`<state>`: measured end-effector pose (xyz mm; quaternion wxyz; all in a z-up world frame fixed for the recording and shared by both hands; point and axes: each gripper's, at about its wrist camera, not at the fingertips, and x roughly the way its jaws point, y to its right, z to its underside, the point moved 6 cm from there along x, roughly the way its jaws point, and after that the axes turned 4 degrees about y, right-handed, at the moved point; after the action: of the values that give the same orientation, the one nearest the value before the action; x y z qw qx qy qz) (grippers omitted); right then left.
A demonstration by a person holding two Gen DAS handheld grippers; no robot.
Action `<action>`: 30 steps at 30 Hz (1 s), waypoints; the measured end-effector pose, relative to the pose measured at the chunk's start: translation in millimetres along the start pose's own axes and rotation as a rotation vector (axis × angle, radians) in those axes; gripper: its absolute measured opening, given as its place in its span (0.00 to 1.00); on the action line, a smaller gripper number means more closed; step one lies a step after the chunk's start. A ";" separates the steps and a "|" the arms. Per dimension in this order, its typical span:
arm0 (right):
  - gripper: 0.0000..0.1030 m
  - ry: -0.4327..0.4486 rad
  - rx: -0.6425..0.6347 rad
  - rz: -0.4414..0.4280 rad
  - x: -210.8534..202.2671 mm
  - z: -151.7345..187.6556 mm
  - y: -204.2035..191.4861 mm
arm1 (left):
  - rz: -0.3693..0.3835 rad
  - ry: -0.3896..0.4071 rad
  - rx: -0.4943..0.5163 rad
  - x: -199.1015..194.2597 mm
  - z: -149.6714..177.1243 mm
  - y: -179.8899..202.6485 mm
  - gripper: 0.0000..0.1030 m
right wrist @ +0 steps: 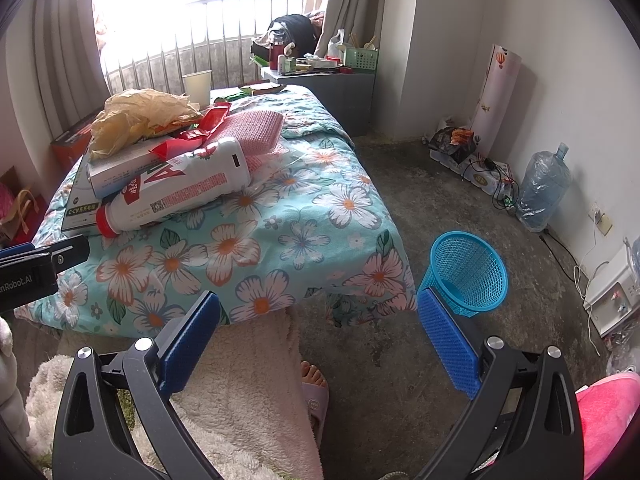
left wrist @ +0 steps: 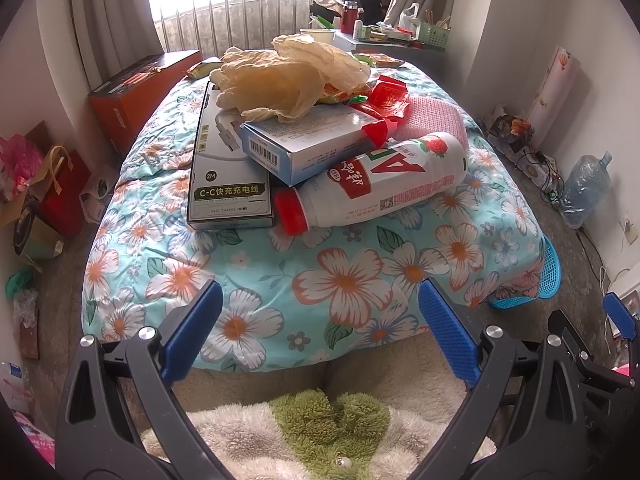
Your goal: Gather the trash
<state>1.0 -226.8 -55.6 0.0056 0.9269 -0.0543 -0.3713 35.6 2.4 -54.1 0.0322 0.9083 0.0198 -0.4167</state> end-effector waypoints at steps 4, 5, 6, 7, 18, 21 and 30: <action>0.94 0.000 0.000 0.000 0.0 0.1 0.0 | 0.001 -0.003 0.000 2.2 2.9 0.0 0.91; 0.94 0.000 0.000 0.001 0.0 0.1 0.1 | 0.001 -0.003 0.001 2.4 3.2 0.0 0.91; 0.94 -0.001 0.000 0.001 0.1 -0.1 -0.1 | 0.001 -0.002 0.000 2.5 3.5 -0.2 0.91; 0.94 0.000 0.001 0.000 0.0 0.0 -0.1 | 0.001 -0.003 0.000 2.3 2.3 -0.1 0.91; 0.94 0.000 0.000 0.001 -0.1 -0.1 -0.6 | 0.000 -0.010 -0.005 1.6 7.7 -2.8 0.91; 0.94 0.001 0.001 0.001 0.1 -0.3 -0.7 | 0.001 -0.012 -0.005 1.4 7.5 -3.0 0.91; 0.94 -0.002 0.000 0.001 1.6 -0.1 -0.7 | 0.002 -0.018 -0.007 2.0 7.9 -3.4 0.91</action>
<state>2.3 -226.4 -56.7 0.0056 0.9265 -0.0548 -0.3721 30.7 5.3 -60.9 0.0359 0.9044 0.0203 -0.4246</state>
